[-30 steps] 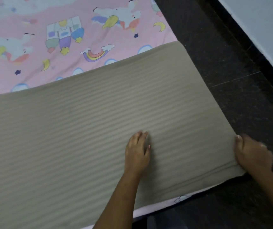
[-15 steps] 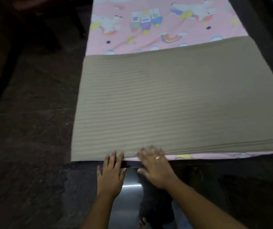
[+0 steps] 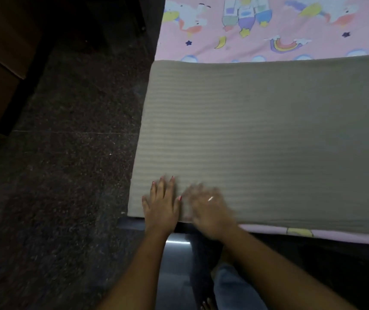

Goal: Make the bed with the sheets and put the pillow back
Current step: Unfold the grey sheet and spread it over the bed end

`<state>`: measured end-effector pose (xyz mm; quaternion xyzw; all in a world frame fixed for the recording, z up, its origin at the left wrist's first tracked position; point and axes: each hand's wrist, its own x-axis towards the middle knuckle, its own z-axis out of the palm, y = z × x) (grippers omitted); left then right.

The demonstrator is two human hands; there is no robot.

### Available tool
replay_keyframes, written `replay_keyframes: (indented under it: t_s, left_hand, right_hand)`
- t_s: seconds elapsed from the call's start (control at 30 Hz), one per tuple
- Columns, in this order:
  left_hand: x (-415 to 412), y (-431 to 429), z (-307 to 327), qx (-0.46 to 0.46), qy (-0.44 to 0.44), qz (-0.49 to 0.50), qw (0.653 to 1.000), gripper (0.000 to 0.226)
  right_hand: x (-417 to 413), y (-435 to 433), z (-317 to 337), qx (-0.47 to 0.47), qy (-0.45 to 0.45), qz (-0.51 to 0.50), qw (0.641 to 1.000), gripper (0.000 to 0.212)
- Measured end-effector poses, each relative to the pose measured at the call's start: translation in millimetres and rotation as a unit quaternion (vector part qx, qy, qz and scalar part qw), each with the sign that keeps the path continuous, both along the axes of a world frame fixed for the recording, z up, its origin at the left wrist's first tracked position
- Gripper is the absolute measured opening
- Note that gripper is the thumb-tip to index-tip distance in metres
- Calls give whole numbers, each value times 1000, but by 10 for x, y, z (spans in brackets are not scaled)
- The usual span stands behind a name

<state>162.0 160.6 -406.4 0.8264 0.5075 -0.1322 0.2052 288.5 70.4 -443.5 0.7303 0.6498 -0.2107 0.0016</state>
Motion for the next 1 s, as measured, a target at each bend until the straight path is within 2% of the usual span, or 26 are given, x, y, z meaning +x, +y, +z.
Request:
replay_keyframes:
  t_s: [0.1, 0.17, 0.23, 0.33, 0.5, 0.63, 0.73, 0.8, 0.87, 0.93, 0.97, 1.0]
  left_hand:
    - [162, 219, 9, -12, -37, 24, 999, 55]
    - [219, 394, 33, -11, -58, 52, 997, 53]
    - [252, 610, 44, -9, -77, 82, 994, 53]
    - [303, 952, 20, 5, -115, 126, 985, 52]
    - [347, 1485, -153, -7, -190, 217, 958, 51]
    - [257, 1892, -329, -25, -269, 226, 936, 58]
    - [182, 2169, -390, -59, -305, 217, 925, 63]
    - [78, 2369, -393, -95, -297, 217, 925, 51]
    - [-12, 2583, -320, -119, -301, 190, 927, 46]
    - [-115, 2830, -224, -143, -294, 167, 930, 45]
    - [-156, 2945, -188, -148, -292, 156, 932, 45]
    - [-181, 3037, -165, -151, -293, 146, 933, 45]
  right_hand:
    - [-294, 96, 57, 45, 77, 230, 969, 54]
    - [-160, 265, 90, 94, 110, 271, 952, 49]
    - [188, 584, 103, 137, 95, 187, 968, 47]
    - [949, 1210, 155, 141, 13, 5, 990, 55]
    - [1493, 2067, 35, 31, -28, -136, 990, 62]
    - [739, 2545, -271, 23, -24, -137, 990, 71]
    - [-95, 2632, -344, 122, -41, -177, 976, 61]
    - [-491, 2674, -330, 122, -38, -134, 983, 55]
    - [-720, 2708, -281, 103, -26, -49, 993, 55]
    - [-741, 2838, -168, 119, 42, 41, 991, 44]
    - [-673, 2915, -128, 127, 68, 62, 988, 40]
    - [-548, 2996, -101, 143, 69, 43, 986, 38]
